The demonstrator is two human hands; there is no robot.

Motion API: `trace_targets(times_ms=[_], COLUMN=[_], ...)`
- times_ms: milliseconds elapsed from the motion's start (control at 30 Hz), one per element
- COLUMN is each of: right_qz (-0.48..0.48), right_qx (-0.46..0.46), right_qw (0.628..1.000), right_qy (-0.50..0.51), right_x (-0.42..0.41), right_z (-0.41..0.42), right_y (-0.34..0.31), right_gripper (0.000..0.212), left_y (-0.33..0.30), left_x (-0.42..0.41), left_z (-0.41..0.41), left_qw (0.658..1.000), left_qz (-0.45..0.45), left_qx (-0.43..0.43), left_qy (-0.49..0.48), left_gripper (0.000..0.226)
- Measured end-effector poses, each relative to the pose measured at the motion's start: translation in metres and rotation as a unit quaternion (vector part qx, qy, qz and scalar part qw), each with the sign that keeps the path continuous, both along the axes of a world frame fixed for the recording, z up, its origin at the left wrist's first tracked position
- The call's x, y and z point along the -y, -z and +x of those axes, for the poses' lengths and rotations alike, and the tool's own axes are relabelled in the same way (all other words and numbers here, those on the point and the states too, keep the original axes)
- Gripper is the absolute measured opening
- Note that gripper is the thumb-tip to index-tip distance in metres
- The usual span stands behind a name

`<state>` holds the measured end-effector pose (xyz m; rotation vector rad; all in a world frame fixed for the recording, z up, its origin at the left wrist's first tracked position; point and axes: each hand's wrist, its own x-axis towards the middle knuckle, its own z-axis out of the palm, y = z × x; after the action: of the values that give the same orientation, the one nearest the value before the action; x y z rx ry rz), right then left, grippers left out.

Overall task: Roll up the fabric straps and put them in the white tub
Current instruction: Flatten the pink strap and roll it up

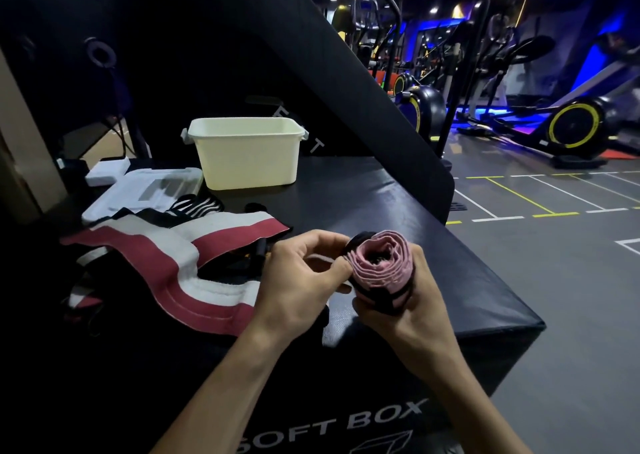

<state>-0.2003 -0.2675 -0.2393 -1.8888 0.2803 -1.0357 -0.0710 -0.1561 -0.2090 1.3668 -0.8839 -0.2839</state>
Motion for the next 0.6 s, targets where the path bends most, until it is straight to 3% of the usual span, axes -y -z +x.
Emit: trace_targets(times_ms=[133, 300, 600], right_qz=[-0.017, -0.032, 0.06], right_qx=[-0.006, -0.039, -0.018], right_qw=[0.999, 0.995, 0.993], right_qy=[-0.034, -0.081, -0.1], right_x=[0.0, -0.004, 0.001], right_z=[-0.003, -0.01, -0.011], right_y=[-0.004, -0.009, -0.002], right_gripper=[0.077, 0.073, 0.08], left_y=[-0.007, -0.01, -0.01], left_x=[-0.008, -0.008, -0.004], left_z=[0.005, 0.018, 0.015], left_qw=[0.999, 0.998, 0.985], left_qz=[0.014, 0.017, 0.066], left_qx=[0.04, -0.023, -0.06], left_qy=[0.013, 0.058, 0.149], left_gripper=[0.032, 0.025, 0.027])
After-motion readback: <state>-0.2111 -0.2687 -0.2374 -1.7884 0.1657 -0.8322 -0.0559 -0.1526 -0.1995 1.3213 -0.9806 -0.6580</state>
